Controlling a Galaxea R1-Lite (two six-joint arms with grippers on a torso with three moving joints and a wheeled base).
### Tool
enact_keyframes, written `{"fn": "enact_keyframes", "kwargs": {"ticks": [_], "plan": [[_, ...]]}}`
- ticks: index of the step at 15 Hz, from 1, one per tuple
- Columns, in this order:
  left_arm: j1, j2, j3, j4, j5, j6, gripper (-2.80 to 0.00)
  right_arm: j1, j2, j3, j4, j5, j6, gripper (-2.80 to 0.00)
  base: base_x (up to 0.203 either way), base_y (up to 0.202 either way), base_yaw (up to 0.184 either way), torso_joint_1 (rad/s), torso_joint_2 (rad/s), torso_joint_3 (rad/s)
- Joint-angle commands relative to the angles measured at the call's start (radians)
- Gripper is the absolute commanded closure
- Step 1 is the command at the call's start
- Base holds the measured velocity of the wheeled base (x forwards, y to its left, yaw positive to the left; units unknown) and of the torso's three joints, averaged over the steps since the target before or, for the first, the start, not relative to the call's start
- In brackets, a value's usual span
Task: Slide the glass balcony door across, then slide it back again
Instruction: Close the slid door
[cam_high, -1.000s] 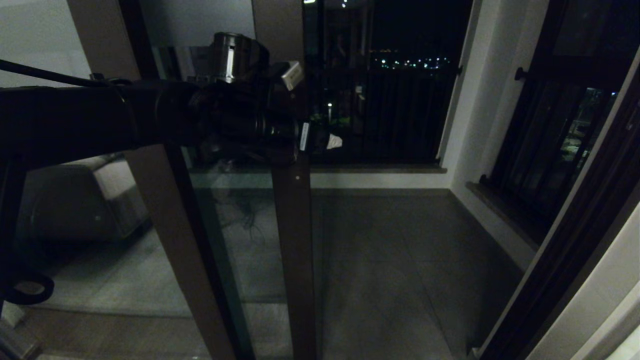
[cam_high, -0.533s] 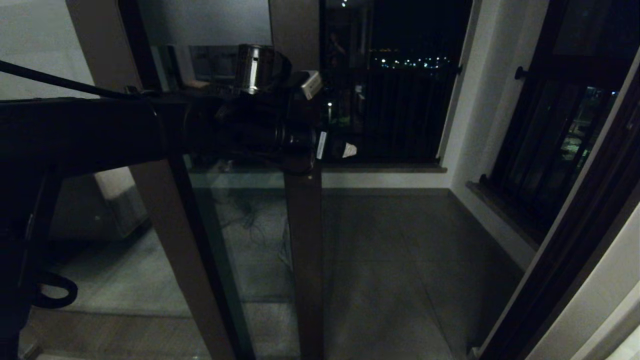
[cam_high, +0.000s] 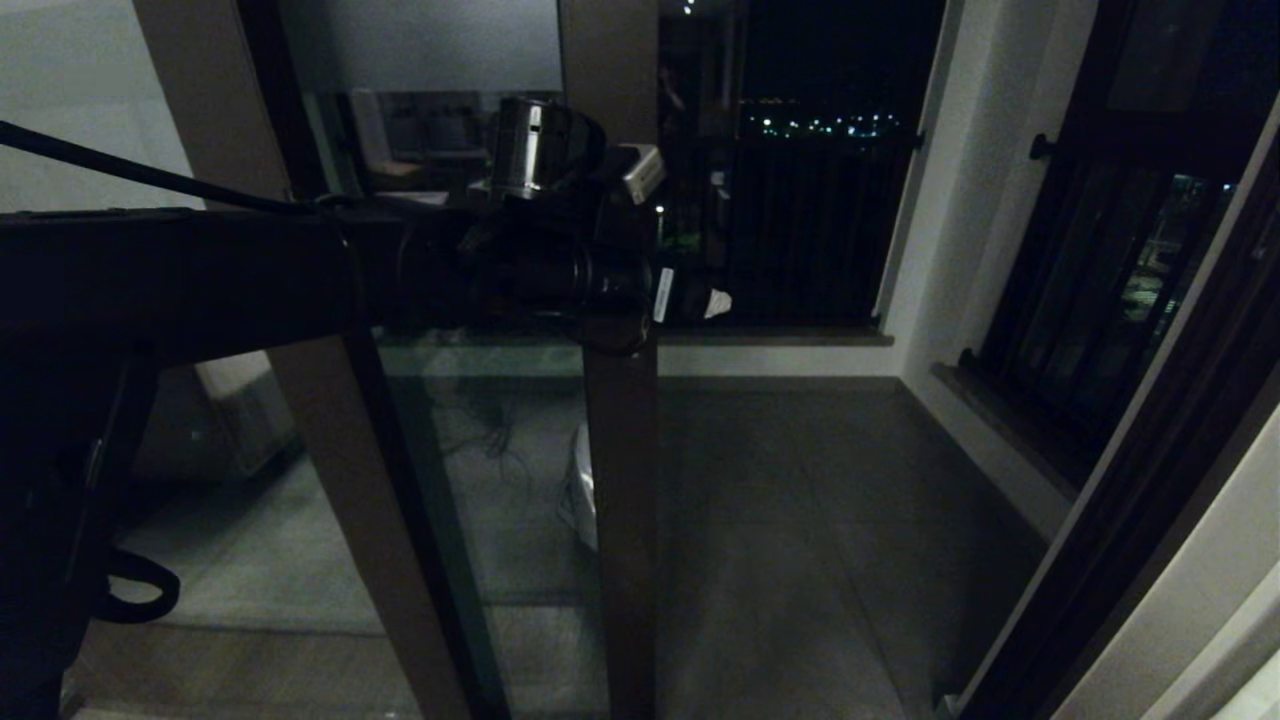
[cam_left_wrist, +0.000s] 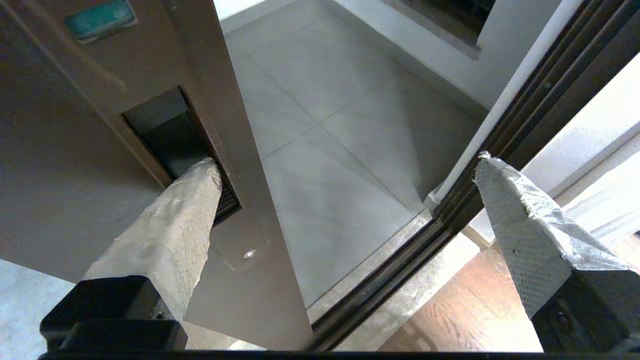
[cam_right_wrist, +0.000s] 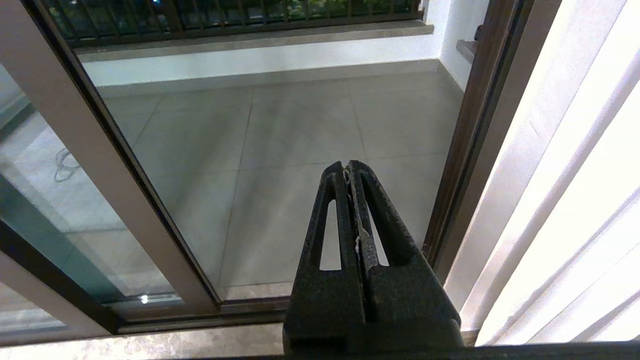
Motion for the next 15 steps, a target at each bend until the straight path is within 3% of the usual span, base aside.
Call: {"fn": "enact_keyframes", "kwargs": {"ticks": [1, 15], "plan": [[-0.015, 0.002, 0.001, 0.002, -0.003, -0.001, -2.80, 0.000, 0.001, 0.000, 0.001, 0.000, 0.000, 0.00, 0.000, 0.000, 0.000, 0.000, 0.00, 0.000], [-0.070, 0.028, 0.000, -0.027, -0.003, -0.002, -2.80, 0.000, 0.001, 0.000, 0.001, 0.000, 0.000, 0.00, 0.000, 0.000, 0.000, 0.000, 0.00, 0.000]]}}
